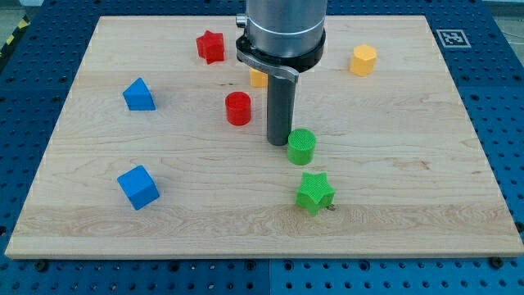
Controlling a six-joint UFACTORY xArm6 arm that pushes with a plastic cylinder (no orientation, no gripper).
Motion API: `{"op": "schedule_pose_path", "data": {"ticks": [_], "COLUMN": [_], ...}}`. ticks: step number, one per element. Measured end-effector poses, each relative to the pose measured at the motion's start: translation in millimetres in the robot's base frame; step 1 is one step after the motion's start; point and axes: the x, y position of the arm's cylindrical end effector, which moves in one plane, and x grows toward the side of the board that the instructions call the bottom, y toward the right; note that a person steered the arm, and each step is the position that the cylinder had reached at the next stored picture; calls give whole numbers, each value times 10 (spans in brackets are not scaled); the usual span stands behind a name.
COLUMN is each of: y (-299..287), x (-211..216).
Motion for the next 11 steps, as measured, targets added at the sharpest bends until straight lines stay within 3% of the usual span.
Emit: {"op": "schedule_pose_path", "data": {"ticks": [3,4,7,11], "y": [5,5,218,358], "x": [-116,26,-272,-124]}}
